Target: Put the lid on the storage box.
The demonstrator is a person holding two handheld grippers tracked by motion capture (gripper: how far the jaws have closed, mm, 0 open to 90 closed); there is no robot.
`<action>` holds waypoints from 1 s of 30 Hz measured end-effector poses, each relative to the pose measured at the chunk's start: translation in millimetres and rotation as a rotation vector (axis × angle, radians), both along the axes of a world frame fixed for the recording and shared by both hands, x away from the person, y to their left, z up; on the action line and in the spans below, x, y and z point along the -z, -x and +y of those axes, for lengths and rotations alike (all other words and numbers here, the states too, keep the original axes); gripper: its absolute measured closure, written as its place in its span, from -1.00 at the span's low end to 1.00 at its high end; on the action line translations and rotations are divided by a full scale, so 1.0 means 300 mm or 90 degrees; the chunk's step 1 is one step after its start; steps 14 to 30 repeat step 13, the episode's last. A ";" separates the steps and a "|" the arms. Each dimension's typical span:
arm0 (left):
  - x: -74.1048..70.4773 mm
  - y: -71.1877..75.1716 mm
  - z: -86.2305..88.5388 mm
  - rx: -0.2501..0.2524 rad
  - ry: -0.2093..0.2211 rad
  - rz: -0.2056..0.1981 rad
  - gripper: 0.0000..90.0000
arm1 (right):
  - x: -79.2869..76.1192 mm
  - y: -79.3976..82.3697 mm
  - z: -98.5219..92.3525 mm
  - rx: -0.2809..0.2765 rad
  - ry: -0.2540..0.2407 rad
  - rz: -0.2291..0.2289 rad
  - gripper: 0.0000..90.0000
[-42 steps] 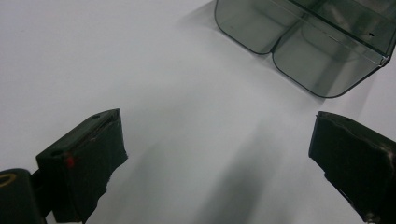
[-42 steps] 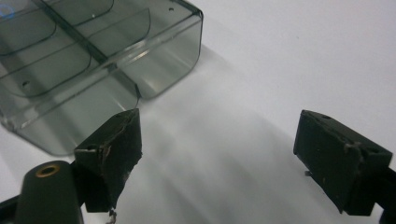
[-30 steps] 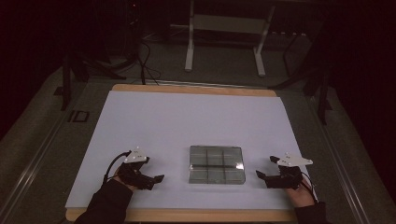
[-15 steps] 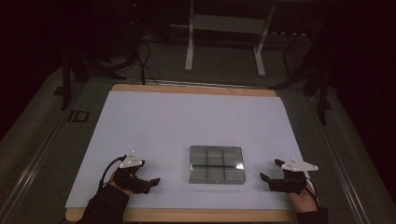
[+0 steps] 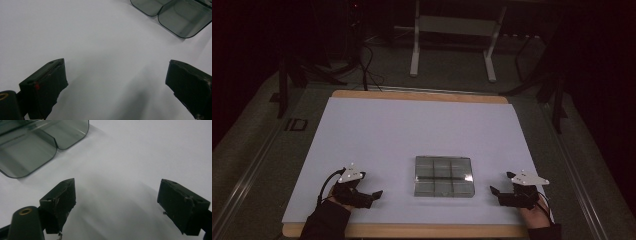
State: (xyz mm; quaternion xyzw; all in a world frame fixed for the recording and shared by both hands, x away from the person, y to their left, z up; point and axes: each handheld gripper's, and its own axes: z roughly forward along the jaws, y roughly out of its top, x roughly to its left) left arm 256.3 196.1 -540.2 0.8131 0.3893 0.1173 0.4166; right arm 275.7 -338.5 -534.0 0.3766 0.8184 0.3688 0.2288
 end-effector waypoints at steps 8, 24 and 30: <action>0.000 0.008 -0.010 -0.004 -0.021 -0.016 -0.89 | 0.003 -0.001 -0.003 0.008 -0.004 0.002 -0.67; 0.001 0.008 -0.008 -0.007 -0.018 -0.016 -0.89 | 0.005 0.001 0.003 0.008 0.007 -0.004 -0.66; 0.001 0.008 -0.008 -0.007 -0.018 -0.016 -0.89 | 0.005 0.001 0.003 0.008 0.007 -0.004 -0.66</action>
